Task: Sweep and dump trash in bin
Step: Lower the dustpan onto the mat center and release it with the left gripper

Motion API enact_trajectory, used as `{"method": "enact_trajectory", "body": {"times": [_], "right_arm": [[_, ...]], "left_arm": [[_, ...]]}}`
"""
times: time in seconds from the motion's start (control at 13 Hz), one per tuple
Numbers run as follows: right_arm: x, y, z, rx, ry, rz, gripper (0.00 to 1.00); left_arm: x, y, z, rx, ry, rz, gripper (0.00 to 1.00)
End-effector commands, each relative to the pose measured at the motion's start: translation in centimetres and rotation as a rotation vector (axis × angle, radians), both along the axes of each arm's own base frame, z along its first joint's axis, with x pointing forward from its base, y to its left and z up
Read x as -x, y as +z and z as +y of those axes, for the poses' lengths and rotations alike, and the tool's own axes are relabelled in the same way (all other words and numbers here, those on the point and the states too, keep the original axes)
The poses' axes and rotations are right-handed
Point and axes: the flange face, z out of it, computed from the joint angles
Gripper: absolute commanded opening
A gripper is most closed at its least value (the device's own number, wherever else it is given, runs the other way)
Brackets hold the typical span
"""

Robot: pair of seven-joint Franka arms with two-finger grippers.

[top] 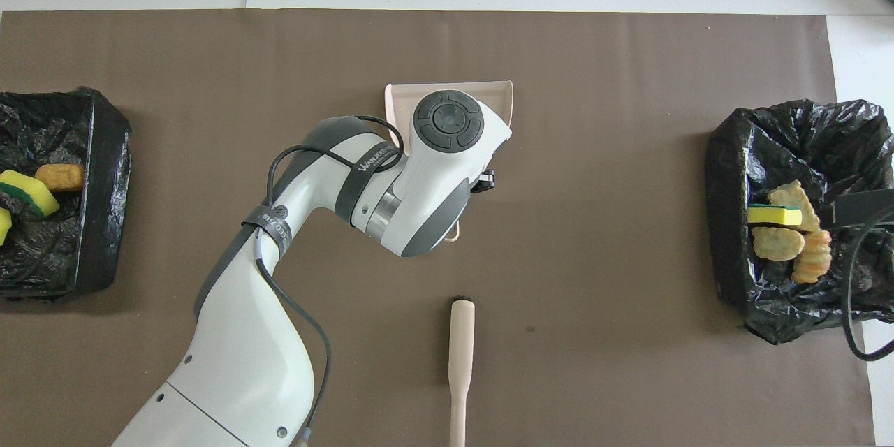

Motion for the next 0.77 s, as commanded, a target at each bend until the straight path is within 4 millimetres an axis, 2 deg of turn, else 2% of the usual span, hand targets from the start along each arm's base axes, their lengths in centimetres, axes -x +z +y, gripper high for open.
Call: {"method": "enact_trajectory", "body": {"times": [0.0,0.08,0.23,0.31,0.54,0.69], "right_arm": [[0.4,0.7,-0.5,0.077,0.02,-0.013,1.0],[0.4,0.7,-0.5,0.081,0.037,-0.013,1.0],[0.4,0.6,-0.5,0.083,0.055,-0.011,1.0],[0.5,0.6,-0.6,0.074,0.05,-0.01,1.0],[0.7,0.7,-0.5,0.065,0.028,-0.01,1.0],[0.7,0.4,-0.8,0.056,0.017,-0.004,1.0]], "left_arm": [[-0.6,1.0,0.4,-0.055,-0.019,-0.05,0.83],[0.0,0.0,1.1,-0.107,-0.065,-0.061,1.0],[0.0,1.3,2.8,-0.12,-0.167,-0.069,1.0],[-0.1,2.6,4.0,-0.12,-0.209,-0.07,1.0],[1.0,5.2,7.3,-0.124,-0.193,-0.073,1.0],[0.7,7.1,10.8,-0.126,-0.155,-0.073,1.0]]}}
